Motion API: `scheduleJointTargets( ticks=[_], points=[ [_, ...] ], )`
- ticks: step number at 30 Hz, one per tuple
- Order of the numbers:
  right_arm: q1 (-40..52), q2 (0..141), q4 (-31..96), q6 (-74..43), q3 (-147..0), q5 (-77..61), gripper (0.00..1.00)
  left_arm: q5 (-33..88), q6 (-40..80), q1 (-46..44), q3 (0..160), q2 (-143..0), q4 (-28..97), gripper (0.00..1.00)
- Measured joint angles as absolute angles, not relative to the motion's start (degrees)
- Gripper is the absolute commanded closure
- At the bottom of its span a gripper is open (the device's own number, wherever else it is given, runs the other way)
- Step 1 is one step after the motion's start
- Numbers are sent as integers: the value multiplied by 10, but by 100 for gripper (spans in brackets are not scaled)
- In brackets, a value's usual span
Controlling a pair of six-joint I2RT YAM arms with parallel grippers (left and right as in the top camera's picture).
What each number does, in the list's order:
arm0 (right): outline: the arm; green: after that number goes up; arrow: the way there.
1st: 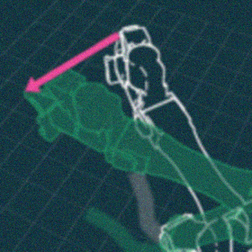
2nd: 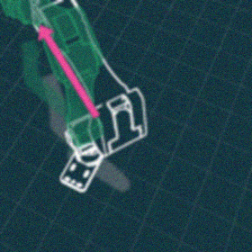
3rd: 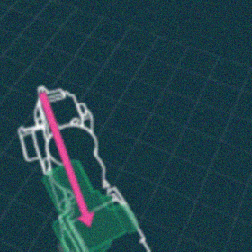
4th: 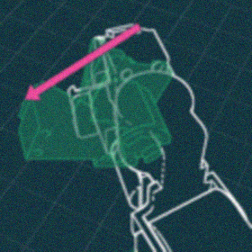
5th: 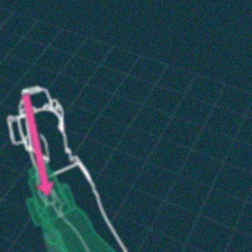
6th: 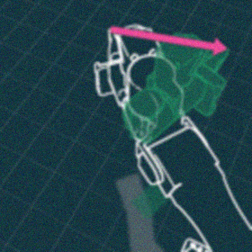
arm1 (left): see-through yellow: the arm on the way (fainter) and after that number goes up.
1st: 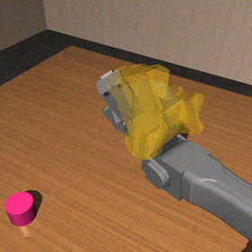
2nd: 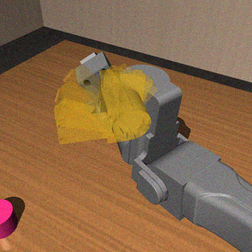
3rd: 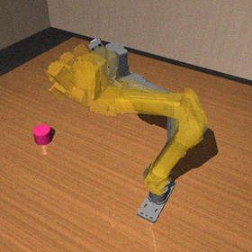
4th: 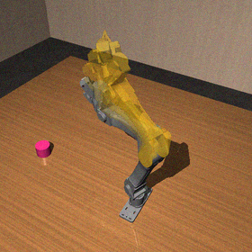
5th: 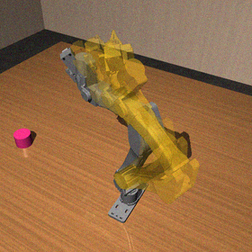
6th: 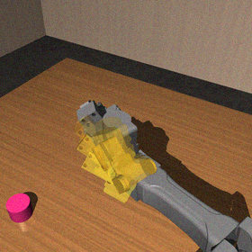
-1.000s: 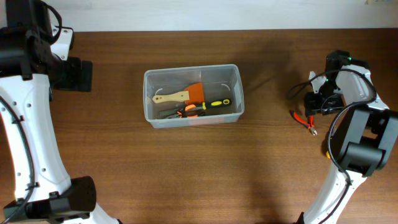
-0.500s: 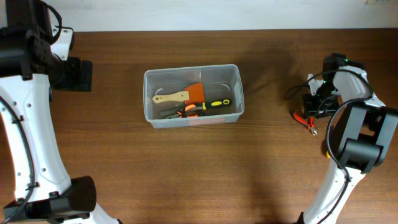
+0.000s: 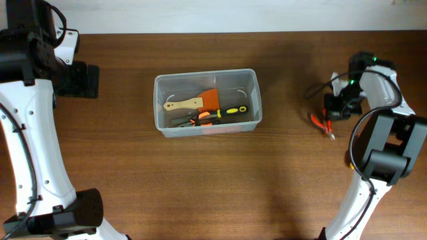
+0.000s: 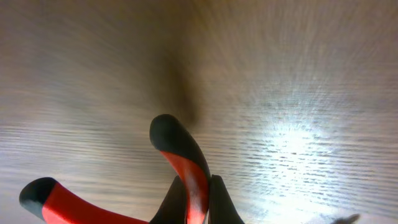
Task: Pack container
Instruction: 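Carry the red pliers into the container and release them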
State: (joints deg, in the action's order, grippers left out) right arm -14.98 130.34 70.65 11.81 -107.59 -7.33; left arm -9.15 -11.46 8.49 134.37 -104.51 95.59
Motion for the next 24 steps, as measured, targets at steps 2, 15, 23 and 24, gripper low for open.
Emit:
scheduleJointTargets(
  ticks=[2,15,23,24],
  points=[
    [-143,1301,732,102,-1123,-95,96,-91,-115,85,1344,-1045,956,1],
    [112,1191,822,149,-1384,-147,96,-91,-115,85,1344,-1045,956,1],
    [260,1210,764,361,-1360,-142,96,-91,-115,85,1344,-1045,956,1],
    [271,1216,762,386,-1357,-137,96,-91,-114,85,1344,-1045,956,1]
  ],
)
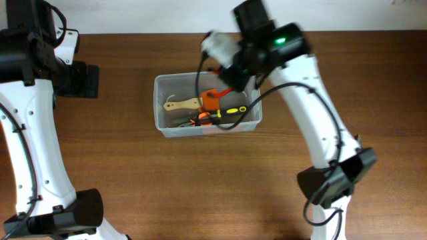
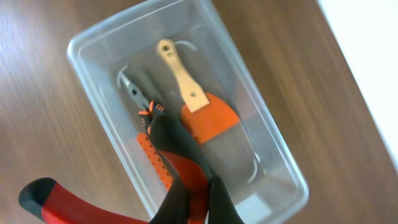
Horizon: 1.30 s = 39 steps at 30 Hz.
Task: Pack container
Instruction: 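Carry the red pliers into the container and release them, then move the right gripper to the yellow-black screwdriver and grasp it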
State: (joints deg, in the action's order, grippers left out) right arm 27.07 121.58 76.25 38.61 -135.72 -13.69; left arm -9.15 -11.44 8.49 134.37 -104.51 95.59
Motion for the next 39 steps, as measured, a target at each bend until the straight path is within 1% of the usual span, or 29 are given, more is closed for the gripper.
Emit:
scheduleJointTargets(
  ticks=[4,9,14,21,22,24,25,26,27,29,34,39],
  points=[
    [289,1248,758,483,-1355,-109,96,-92,-115,85,1344,-1045,956,1],
    [277,1293,730,525,-1355,-95,96,-91,-115,85,1344,-1045,956,1],
    [258,1356,710,538,-1354,-88,96,-92,-114,85,1344,-1045,956,1],
    [237,1416,676,502,-1349,-86,95,-91,-115,85,1344,-1045,956,1],
    [235,1420,673,496,-1348,-86,90,-91,-115,85,1344,-1045,956,1],
    [230,1422,672,485,-1348,-86,74,-92,-115,85,1344,-1045,956,1],
    [227,1422,672,480,-1348,-87,55,-91,-115,85,1344,-1045,956,1],
    [224,1422,671,475,-1348,-87,23,-91,-115,85,1344,-1045,956,1],
    [221,1421,672,464,-1348,-86,1,-91,-115,85,1344,-1045,956,1],
    [215,1421,677,447,-1348,-86,1,-91,-115,85,1344,-1045,956,1],
    [206,1406,737,409,-1348,-84,1,-91,-115,85,1344,-1045,956,1],
    [196,1341,781,339,-1347,-84,1,-91,-115,85,1344,-1045,956,1]
  ],
)
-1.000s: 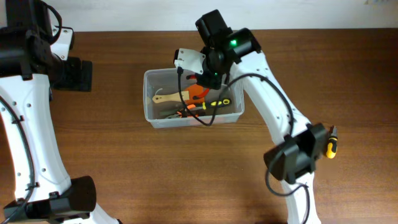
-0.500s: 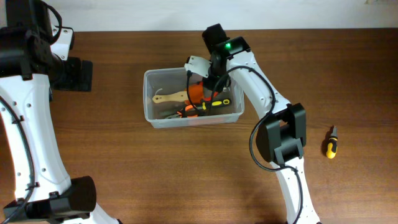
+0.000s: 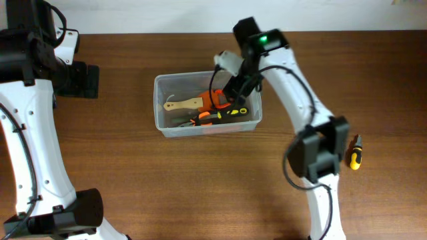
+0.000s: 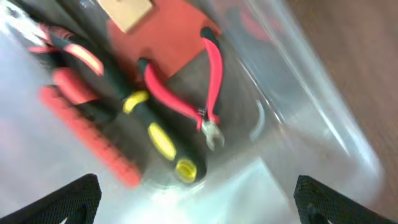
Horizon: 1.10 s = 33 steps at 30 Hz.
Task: Pack container
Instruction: 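Move the right gripper to the yellow-black screwdriver and grasp it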
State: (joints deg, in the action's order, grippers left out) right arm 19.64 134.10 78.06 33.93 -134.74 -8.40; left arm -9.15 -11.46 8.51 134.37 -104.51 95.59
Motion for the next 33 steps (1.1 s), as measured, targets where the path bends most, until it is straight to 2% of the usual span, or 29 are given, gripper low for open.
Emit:
scheduleJointTargets(
  ticks=[5,10,14,18,25,33],
  points=[
    [131,1215,797,270,-1347,-86,1,-92,-115,85,1344,-1045,956,1],
    [-32,1105,795,185,-1350,-86,1,-91,-115,85,1344,-1045,956,1],
    [-167,1093,815,125,-1348,-84,1,-91,-114,85,1344,-1045,956,1],
    [-253,1110,830,86,-1280,-81,1,-91,-114,85,1344,-1045,956,1],
    [-290,1139,809,56,-1073,-80,0,-92,-115,85,1344,-1045,956,1],
    [-291,1142,698,44,-904,-66,9,-91,-115,85,1344,-1045,956,1]
  ],
)
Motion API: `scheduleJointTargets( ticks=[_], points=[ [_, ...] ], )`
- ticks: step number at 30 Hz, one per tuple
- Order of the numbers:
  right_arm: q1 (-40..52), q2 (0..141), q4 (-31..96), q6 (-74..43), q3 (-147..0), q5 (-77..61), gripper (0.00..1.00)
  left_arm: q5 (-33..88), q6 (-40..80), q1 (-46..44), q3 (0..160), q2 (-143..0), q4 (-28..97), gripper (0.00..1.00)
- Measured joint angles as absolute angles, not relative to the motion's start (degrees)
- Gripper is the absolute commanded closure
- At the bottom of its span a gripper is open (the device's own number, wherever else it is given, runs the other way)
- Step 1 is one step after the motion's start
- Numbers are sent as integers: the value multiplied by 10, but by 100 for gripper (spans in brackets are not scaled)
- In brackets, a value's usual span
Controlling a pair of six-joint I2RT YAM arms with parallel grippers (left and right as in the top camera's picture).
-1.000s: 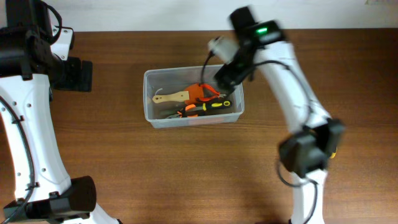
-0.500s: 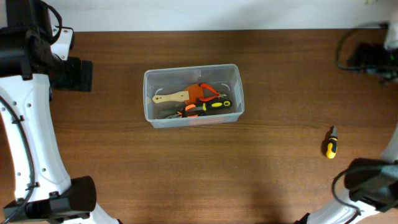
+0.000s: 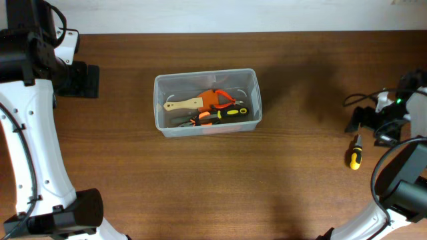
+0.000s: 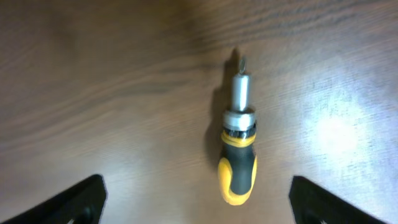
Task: Pack container
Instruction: 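Move the right gripper to the yellow-black screwdriver and grasp it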
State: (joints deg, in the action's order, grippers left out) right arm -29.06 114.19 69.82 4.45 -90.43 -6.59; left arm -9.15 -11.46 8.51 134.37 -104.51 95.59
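Observation:
The clear plastic container stands mid-table, holding an orange scraper with a wooden handle, a yellow-and-black tool, red-handled pliers and other tools. A stubby screwdriver with a yellow-and-black handle lies on the wood at the far right. My right gripper hangs over it, open wide, its fingertips far apart either side of the handle and touching nothing. In the overhead view the right gripper is just above the screwdriver. My left gripper stays at the far left, jaws unreadable.
Black cables trail from the right arm near the table's right edge. The left arm's white links run down the left side. Bare brown tabletop lies between the container and the screwdriver.
My right gripper was open inside the container above the red pliers. It is now at the far right of the table, open over the screwdriver. The left arm has not moved.
My right gripper was shut on red-handled pliers at the table's right side. Then it held them over the container. Then it was open with the pliers lying inside. Now it hangs open over the screwdriver at the right.

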Motion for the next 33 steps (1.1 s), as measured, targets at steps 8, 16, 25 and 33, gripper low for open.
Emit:
scheduleJointTargets(
  ticks=[8,16,25,33],
  points=[
    [-291,1142,595,34,-787,-21,8,-91,-115,85,1344,-1045,956,1],
    [-291,1142,551,18,-741,-9,43,-91,-115,85,1344,-1045,956,1],
    [-291,1141,547,8,-742,-16,81,-91,-114,85,1344,-1045,956,1],
    [-289,1137,577,6,-760,-51,83,-91,-115,85,1344,-1045,956,1]
  ],
)
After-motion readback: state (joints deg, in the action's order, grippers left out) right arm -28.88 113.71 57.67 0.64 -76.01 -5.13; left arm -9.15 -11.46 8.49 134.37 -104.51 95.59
